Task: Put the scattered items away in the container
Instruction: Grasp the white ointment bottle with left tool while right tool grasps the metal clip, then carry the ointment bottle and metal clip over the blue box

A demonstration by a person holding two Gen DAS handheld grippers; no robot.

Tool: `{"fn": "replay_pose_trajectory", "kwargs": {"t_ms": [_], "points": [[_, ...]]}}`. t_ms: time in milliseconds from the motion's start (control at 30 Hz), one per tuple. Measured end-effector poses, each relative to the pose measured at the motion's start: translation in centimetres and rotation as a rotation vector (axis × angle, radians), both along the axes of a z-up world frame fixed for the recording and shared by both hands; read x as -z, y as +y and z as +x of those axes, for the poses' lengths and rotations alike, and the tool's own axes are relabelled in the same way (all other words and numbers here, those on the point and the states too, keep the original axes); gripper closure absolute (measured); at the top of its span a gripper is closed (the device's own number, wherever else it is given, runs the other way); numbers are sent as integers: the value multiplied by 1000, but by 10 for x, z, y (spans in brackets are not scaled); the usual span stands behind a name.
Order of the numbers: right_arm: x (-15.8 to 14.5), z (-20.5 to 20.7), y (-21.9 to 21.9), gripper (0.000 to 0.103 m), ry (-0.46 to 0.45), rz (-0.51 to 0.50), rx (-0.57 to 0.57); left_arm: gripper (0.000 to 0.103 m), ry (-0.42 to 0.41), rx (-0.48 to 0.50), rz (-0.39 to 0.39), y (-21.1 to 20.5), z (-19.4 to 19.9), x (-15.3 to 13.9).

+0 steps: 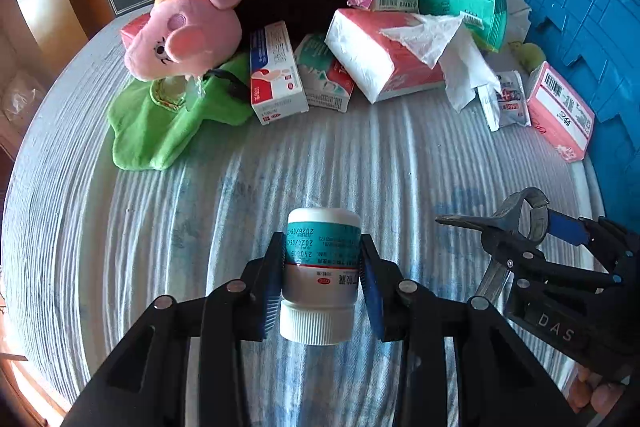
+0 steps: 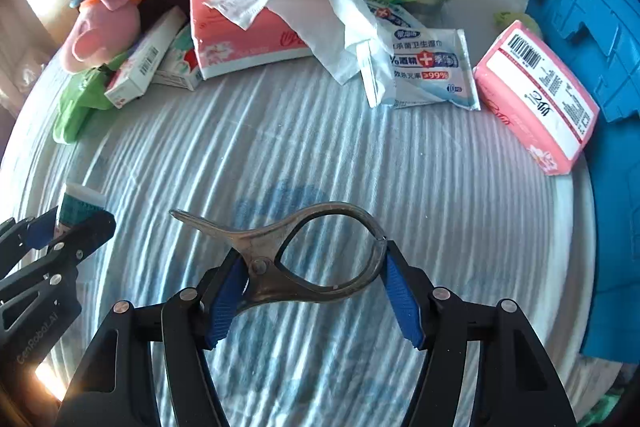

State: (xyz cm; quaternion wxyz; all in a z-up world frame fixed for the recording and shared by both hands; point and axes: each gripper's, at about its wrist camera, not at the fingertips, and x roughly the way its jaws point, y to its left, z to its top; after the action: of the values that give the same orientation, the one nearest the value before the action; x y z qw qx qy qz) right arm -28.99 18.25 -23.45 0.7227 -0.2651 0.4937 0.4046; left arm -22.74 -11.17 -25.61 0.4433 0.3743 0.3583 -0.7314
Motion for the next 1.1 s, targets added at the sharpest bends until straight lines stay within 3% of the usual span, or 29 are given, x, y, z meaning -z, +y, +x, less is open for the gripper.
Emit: {"fn": "replay_pose_trajectory", "kwargs": {"t_ms": [100,367,633,933,1100], "points": [[-32,-6,-12,38,-46,66,-30,68,22,-19,-54,10,26,-28],[-106,7,-53,38,-108,242,-99,68,49,-56,-193,36,8,-95],[-175,-10,-88,38,-186,351,-112,68,79,-53,-301,66,18,-140],[-226,-26,-128,38,-284,391,-51,68,165,4,-376,89,26,-173],[-258,-14,-155,38,-317,443,-19,68,192,45,-429,102,12,-199]]}}
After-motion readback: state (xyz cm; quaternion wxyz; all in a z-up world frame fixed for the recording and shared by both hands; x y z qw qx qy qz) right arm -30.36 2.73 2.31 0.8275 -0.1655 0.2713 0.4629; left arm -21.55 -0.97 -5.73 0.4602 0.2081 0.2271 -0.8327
